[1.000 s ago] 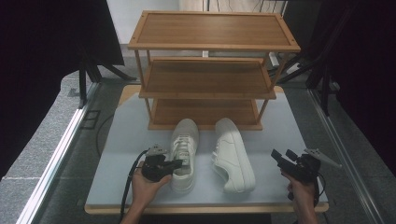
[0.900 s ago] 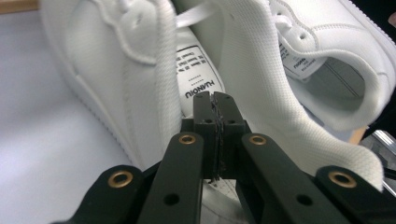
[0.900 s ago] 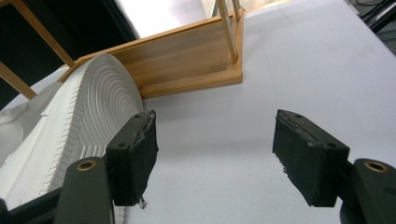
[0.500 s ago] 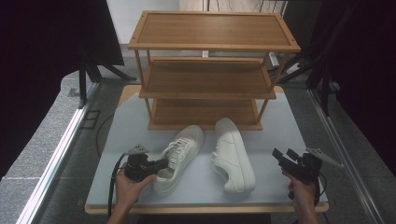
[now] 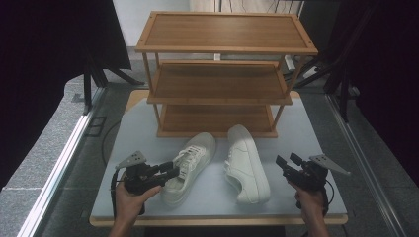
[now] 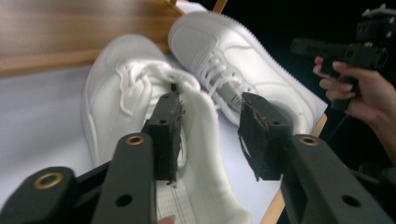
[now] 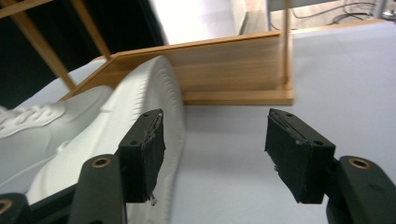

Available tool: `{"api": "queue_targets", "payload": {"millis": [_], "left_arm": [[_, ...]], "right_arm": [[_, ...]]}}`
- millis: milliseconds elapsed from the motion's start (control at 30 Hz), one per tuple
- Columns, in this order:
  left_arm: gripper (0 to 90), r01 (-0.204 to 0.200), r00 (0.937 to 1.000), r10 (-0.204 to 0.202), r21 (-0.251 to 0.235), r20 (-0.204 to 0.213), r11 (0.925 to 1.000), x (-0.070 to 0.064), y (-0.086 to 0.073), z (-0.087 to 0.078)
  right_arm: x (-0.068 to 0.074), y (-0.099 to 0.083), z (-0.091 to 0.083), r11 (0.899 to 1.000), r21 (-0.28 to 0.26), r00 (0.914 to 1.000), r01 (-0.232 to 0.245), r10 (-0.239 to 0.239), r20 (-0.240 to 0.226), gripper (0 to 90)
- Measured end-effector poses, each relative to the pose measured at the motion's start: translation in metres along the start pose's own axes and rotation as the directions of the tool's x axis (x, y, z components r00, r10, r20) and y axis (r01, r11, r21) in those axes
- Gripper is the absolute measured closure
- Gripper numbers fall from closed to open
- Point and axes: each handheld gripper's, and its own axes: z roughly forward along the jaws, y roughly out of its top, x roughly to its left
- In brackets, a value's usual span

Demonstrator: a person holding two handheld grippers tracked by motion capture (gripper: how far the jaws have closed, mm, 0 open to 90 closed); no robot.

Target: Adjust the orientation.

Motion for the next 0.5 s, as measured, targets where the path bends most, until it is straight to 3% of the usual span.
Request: {"api": "queue_targets", "payload": {"millis": [167, 300, 400, 500], "left_arm": [[56.7, -0.002, 1.0000, 0.002, -0.007, 0.007, 1.0000, 0.001, 0.004, -0.001], [55.1, 0.006, 1.0000, -0.006, -0.007, 0.001, 1.0000, 0.001, 0.004, -0.003], [53.4, 0.019, 0.9998, -0.019, -0.020, 0.002, 0.9996, 0.004, 0.005, -0.004], [53.0, 0.024, 0.9997, -0.024, -0.019, -0.004, 0.9995, 0.006, 0.005, -0.005]], "right_arm": [[0.009, 0.002, -0.006, 1.000, -0.004, 0.9991, 0.031, -0.031, -0.028, 40.0], [0.025, 0.008, -0.016, 0.997, -0.013, 0.9916, 0.077, -0.078, -0.103, 48.9], [0.043, 0.009, -0.020, 0.992, 0.004, 0.9758, 0.125, -0.122, -0.181, 59.9], [0.062, 0.007, -0.019, 0.980, 0.033, 0.9533, 0.198, -0.185, -0.239, 70.3]]}}
